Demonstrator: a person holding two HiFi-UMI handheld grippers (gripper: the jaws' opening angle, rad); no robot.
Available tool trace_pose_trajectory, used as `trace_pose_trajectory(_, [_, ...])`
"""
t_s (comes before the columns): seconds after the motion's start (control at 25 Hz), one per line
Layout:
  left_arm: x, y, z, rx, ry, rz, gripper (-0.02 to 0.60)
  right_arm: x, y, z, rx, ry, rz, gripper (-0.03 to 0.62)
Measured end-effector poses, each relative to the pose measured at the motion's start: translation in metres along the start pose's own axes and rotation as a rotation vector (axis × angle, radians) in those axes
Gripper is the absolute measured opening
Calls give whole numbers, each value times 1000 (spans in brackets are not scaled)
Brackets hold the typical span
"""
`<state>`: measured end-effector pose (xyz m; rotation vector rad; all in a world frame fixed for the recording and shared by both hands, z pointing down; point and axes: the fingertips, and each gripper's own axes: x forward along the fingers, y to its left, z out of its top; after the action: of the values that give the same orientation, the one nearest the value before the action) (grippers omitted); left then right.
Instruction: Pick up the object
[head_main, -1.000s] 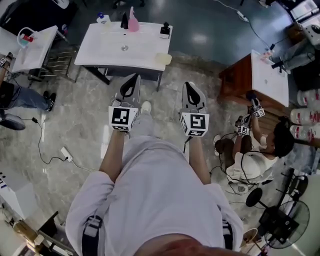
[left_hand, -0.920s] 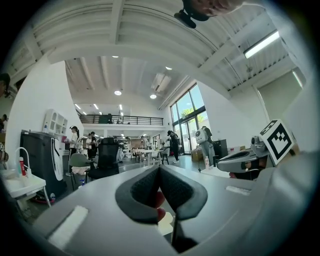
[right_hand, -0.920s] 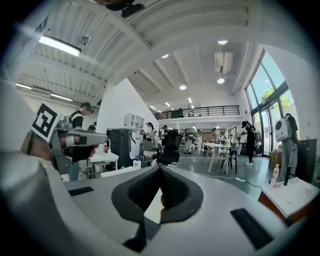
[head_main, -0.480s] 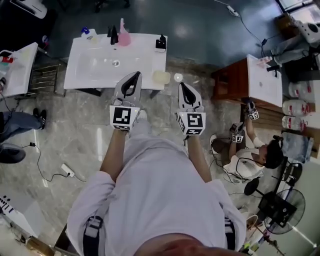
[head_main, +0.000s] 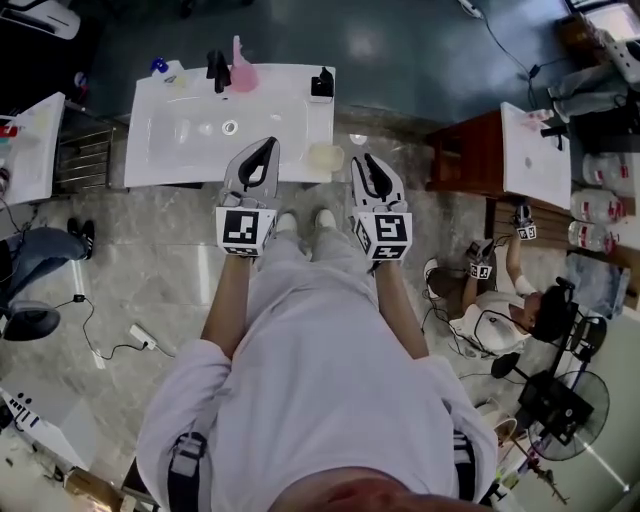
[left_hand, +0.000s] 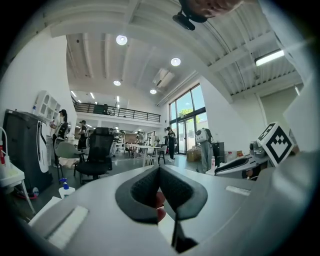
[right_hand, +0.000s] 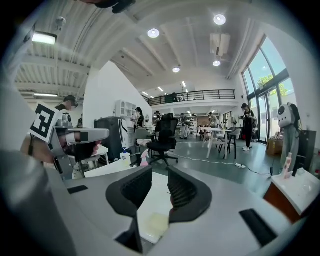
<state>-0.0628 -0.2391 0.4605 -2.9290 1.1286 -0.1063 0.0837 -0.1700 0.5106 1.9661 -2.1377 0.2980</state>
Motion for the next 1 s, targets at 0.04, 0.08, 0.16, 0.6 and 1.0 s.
trace_pose_trajectory(0.04, [0,2,-1,3,6,10,0,4,-2,-3,10,9,11,111])
trace_pose_trajectory(0.08, [0,5,0,7,12,24,-1,8,-4,-6,20,19,23,140])
trace_pose_trajectory(0.16, [-1,10,1,16,22,53,-2,17,-9,-15,40,43,48,190])
trace_pose_trajectory(0.6, [-13,30,-9,32,108,195,0,69,-44,-99,154,233,111,302])
trace_pose_trajectory(1.0, [-39,43,-20,36,168,312,0,97,-57,-165,316,374,163,313])
